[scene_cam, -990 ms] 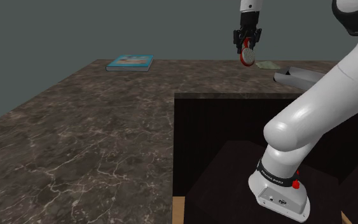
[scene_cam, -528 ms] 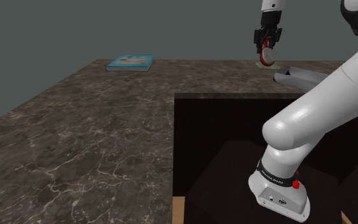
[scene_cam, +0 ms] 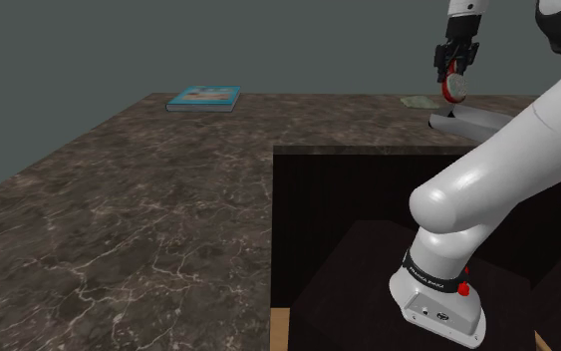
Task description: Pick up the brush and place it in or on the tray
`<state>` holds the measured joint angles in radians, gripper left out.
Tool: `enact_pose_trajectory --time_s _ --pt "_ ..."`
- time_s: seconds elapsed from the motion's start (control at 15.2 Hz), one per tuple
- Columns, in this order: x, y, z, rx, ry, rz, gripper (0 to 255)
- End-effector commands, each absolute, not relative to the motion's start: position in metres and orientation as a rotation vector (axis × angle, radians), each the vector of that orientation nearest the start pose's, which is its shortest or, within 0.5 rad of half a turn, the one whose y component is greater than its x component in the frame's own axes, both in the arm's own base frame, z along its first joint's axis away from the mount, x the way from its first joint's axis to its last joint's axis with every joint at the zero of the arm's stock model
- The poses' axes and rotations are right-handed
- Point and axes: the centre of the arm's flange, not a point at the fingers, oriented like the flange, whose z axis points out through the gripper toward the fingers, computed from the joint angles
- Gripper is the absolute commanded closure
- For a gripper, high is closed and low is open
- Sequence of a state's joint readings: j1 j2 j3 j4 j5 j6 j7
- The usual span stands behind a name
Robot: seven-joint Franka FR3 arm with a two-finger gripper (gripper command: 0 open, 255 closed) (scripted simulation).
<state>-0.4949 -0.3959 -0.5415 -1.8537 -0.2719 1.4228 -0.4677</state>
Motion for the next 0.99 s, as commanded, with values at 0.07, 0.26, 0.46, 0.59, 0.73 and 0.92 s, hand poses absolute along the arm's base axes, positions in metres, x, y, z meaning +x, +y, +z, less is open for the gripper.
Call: enact_pose_trajectory --time_s 0.07,0.26,0.46,0.59,0.73,0.92 --pt "0.118 -0.435 0.640 -3.012 0.853 0.177 255" --pt "0.085 -0.457 0.641 -3.012 0.853 0.177 255" --pt "0.048 -0.483 0.642 -3.012 0.853 0.177 255" --pt "0.048 -0.483 0.632 -3.012 0.853 0.177 255" --pt "0.048 -0.483 0.621 -3.012 0.853 0.177 255" --pt "0.048 -0.483 0.606 -3.012 0.853 0.177 255"
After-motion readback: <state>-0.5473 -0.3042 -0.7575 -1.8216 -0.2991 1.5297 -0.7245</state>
